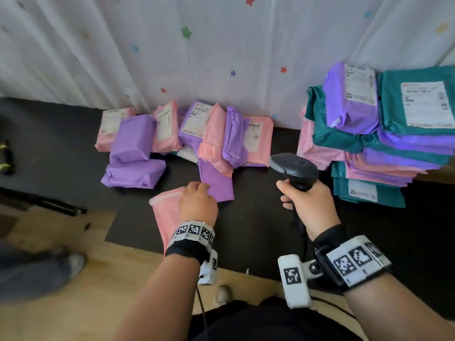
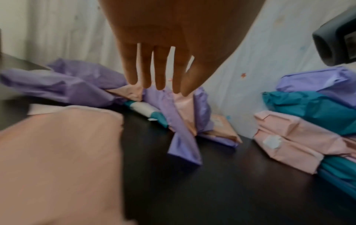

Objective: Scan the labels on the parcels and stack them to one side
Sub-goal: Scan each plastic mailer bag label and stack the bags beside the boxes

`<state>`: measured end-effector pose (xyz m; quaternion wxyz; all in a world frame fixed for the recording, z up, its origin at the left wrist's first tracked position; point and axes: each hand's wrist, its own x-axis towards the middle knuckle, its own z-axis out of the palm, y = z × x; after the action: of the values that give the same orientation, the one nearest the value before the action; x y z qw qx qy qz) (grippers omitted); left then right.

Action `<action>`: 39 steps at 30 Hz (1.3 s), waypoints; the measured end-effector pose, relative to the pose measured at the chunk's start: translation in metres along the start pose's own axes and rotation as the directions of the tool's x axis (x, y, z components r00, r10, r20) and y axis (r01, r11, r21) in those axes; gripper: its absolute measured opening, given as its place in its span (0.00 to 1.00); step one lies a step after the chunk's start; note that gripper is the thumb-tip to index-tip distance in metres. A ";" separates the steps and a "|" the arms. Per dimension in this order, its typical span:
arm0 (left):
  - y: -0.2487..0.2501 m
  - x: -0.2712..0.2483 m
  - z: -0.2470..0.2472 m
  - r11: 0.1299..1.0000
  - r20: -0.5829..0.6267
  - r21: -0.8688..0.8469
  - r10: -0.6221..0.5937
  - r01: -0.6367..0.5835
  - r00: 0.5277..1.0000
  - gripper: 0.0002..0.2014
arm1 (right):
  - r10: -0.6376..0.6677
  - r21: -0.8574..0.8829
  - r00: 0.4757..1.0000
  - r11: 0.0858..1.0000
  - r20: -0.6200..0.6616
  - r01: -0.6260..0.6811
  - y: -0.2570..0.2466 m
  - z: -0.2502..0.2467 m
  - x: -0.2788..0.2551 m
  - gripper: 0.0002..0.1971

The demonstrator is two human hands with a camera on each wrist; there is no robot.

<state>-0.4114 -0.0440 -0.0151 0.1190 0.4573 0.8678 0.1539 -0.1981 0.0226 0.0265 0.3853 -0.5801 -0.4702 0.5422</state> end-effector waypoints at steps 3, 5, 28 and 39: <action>-0.038 -0.009 0.003 0.978 0.053 0.146 -0.159 0.150 0.986 0.22 | 0.034 -0.031 0.999 0.999 0.034 -0.033 0.011 0.030 -0.017 0.11; -0.056 -0.013 0.009 0.948 0.110 0.236 -0.246 0.215 0.963 0.27 | 0.051 -0.054 0.997 0.997 0.051 -0.048 0.017 0.045 -0.029 0.11; -0.115 0.007 -0.043 0.846 0.173 -0.378 -0.335 0.376 0.926 0.12 | 0.000 -0.045 1.000 0.999 0.011 0.000 0.024 0.102 -0.068 0.10; -0.026 0.020 -0.121 0.558 0.058 -0.828 -0.025 0.062 0.998 0.09 | -0.160 0.179 0.986 0.970 -0.039 0.165 -0.032 0.094 -0.063 0.18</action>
<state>-0.4838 -0.0599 0.0855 0.3405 0.3292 0.7023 0.5314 -0.2932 -0.0357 0.0633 0.4853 -0.5088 -0.4599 0.5422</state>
